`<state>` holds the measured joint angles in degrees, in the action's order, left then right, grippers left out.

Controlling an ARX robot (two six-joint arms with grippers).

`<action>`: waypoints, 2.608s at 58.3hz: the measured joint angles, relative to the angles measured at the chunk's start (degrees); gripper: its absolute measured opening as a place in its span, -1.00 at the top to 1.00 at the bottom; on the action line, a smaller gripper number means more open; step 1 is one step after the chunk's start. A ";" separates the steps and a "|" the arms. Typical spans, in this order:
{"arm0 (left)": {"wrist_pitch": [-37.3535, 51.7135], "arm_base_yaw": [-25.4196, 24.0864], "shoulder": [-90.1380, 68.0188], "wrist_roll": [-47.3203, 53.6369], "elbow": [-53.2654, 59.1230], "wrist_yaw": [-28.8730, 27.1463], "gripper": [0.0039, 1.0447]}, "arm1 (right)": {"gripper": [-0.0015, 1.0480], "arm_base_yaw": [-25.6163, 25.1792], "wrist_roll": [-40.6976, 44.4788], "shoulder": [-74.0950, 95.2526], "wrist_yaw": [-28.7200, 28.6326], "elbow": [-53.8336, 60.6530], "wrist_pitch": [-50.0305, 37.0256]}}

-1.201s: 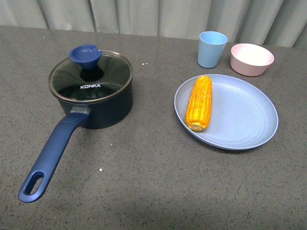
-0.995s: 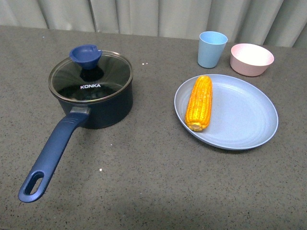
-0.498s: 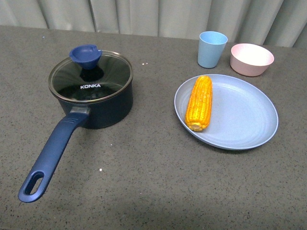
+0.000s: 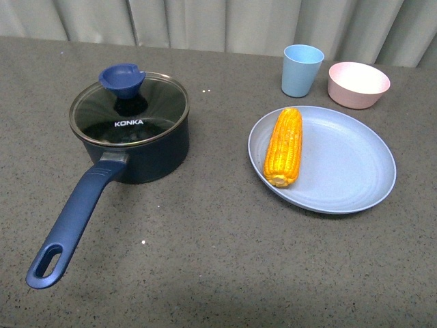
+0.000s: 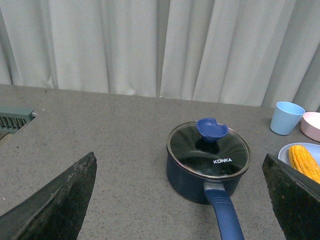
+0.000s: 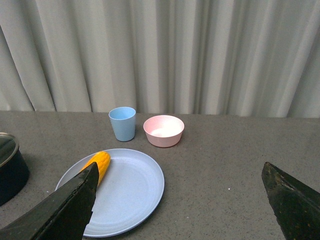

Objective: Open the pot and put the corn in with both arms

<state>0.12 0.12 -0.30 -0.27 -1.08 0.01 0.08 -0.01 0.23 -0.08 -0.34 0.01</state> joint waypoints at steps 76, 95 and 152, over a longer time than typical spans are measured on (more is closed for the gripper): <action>35.08 2.62 -39.26 -9.51 -2.10 -17.27 -0.88 | -0.82 -0.02 0.00 0.00 0.00 0.00 0.00; 61.48 5.18 -88.98 -11.85 -18.73 -12.52 -0.88 | -0.82 -0.02 0.00 0.00 0.00 0.00 0.00; 62.05 13.88 -124.43 -7.52 -48.65 -6.62 -0.88 | -0.82 -0.02 0.00 0.00 0.00 0.00 0.00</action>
<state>62.17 14.00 -124.73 -7.79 -49.74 -6.61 0.05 -0.01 0.23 -0.08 -0.34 0.01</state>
